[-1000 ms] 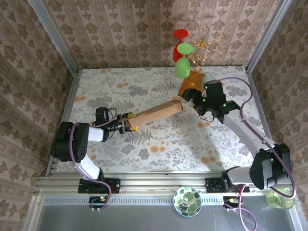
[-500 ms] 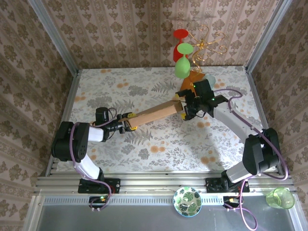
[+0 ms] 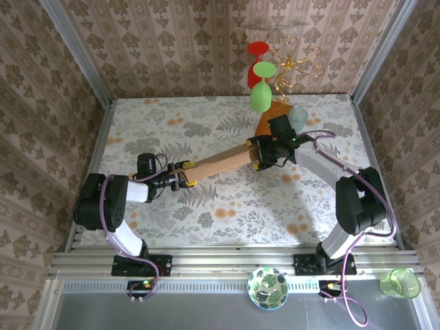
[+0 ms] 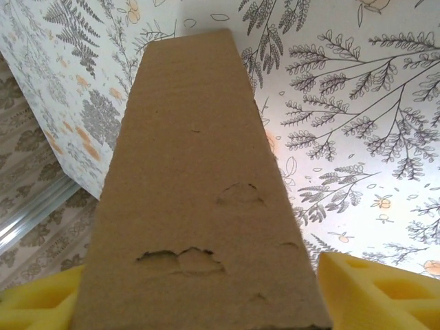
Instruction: Fold the paper box
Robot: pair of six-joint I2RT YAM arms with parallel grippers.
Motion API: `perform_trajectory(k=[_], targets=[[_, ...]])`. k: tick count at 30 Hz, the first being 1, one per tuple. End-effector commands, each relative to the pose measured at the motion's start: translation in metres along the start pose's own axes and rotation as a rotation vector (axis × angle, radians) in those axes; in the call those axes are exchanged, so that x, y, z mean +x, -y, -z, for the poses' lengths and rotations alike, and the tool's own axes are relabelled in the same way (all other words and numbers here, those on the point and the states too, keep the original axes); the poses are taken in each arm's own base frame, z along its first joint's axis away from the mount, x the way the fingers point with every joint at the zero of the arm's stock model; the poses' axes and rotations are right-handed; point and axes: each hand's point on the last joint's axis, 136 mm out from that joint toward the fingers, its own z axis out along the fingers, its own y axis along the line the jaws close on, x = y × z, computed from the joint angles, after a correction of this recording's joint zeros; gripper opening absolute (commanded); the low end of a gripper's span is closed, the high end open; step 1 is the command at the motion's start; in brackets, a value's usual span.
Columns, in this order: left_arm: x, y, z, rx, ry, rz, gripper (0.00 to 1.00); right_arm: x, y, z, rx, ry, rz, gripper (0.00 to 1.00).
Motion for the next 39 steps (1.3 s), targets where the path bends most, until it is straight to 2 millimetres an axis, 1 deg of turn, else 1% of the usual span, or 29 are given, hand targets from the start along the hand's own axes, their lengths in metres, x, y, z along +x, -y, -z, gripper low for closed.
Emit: perform_trajectory(k=[1, 3, 4, 8, 9, 10, 11, 12, 13, 16, 17, 18, 19, 20, 21, 22, 24, 25, 26, 27, 28, 29, 31, 34, 37, 39], targets=[[0.005, 0.009, -0.003, 0.018, -0.032, 0.083, 0.43, 0.000, -0.011, 0.002, -0.023, 0.022, -0.013, 0.64], [0.005, 0.013, -0.003, 0.029, -0.034, 0.072, 0.47, -0.001, -0.011, 0.005, -0.022, 0.033, -0.025, 0.57], [0.004, 0.016, -0.002, 0.034, -0.035, 0.059, 0.51, -0.002, -0.010, 0.008, -0.020, 0.049, -0.033, 0.53], [0.009, 0.032, 0.007, 0.028, -0.019, -0.037, 0.71, -0.007, -0.002, 0.022, 0.019, 0.103, -0.066, 0.45], [0.010, 0.034, 0.010, 0.018, -0.004, -0.059, 0.77, -0.008, 0.000, 0.024, 0.029, 0.112, -0.076, 0.44], [0.011, 0.037, 0.017, -0.001, 0.018, -0.091, 0.92, -0.009, 0.003, 0.026, 0.041, 0.119, -0.089, 0.43], [0.012, 0.037, 0.026, -0.035, 0.046, -0.126, 1.00, -0.010, 0.005, 0.029, 0.044, 0.127, -0.104, 0.43], [0.012, 0.037, 0.037, -0.076, 0.083, -0.162, 1.00, -0.011, 0.004, 0.031, 0.039, 0.135, -0.109, 0.43], [0.012, 0.033, 0.053, -0.143, 0.145, -0.209, 1.00, -0.013, 0.012, 0.036, 0.071, 0.154, -0.127, 0.43], [0.010, 0.035, 0.111, -0.320, 0.360, -0.381, 1.00, -0.017, 0.017, 0.049, 0.103, 0.176, -0.152, 0.43], [0.008, 0.040, 0.131, -0.365, 0.451, -0.460, 1.00, -0.017, 0.020, 0.053, 0.120, 0.170, -0.165, 0.42], [0.009, 0.051, 0.148, -0.393, 0.529, -0.552, 1.00, -0.018, 0.022, 0.058, 0.135, 0.171, -0.175, 0.42], [0.013, 0.064, 0.160, -0.423, 0.587, -0.665, 1.00, -0.018, 0.026, 0.064, 0.156, 0.174, -0.185, 0.42], [0.020, 0.077, 0.167, -0.450, 0.620, -0.788, 1.00, -0.019, 0.030, 0.072, 0.171, 0.179, -0.193, 0.42], [0.027, 0.086, 0.168, -0.484, 0.637, -0.898, 1.00, -0.019, 0.032, 0.076, 0.183, 0.180, -0.197, 0.42], [0.040, 0.098, 0.162, -0.503, 0.624, -1.058, 1.00, -0.019, 0.037, 0.082, 0.202, 0.176, -0.205, 0.42], [0.077, 0.112, 0.135, -0.479, 0.520, -1.363, 1.00, -0.019, 0.044, 0.091, 0.233, 0.164, -0.220, 0.42], [0.101, 0.112, 0.121, -0.468, 0.447, -1.524, 1.00, -0.020, 0.049, 0.096, 0.253, 0.164, -0.223, 0.42], [0.124, 0.108, 0.106, -0.457, 0.368, -1.679, 0.99, -0.020, 0.053, 0.100, 0.272, 0.160, -0.229, 0.41], [0.142, 0.100, 0.095, -0.454, 0.295, -1.792, 0.99, -0.020, 0.055, 0.103, 0.278, 0.153, -0.239, 0.41], [0.153, 0.092, 0.088, -0.463, 0.247, -1.882, 1.00, -0.020, 0.057, 0.106, 0.285, 0.146, -0.248, 0.40], [0.158, 0.083, 0.083, -0.475, 0.198, -1.936, 0.99, -0.019, 0.058, 0.108, 0.294, 0.138, -0.252, 0.40], [0.159, 0.070, 0.079, -0.508, 0.124, -1.963, 0.99, -0.018, 0.061, 0.112, 0.324, 0.134, -0.244, 0.40], [0.145, 0.061, 0.083, -0.593, 0.133, -1.934, 1.00, -0.016, 0.064, 0.107, 0.340, 0.112, -0.249, 0.40], [0.118, 0.071, 0.093, -0.671, 0.323, -1.867, 1.00, -0.017, 0.065, 0.100, 0.358, 0.098, -0.250, 0.41], [0.114, 0.075, 0.090, -0.617, 0.324, -1.820, 1.00, -0.020, 0.064, 0.096, 0.364, 0.097, -0.251, 0.41]])
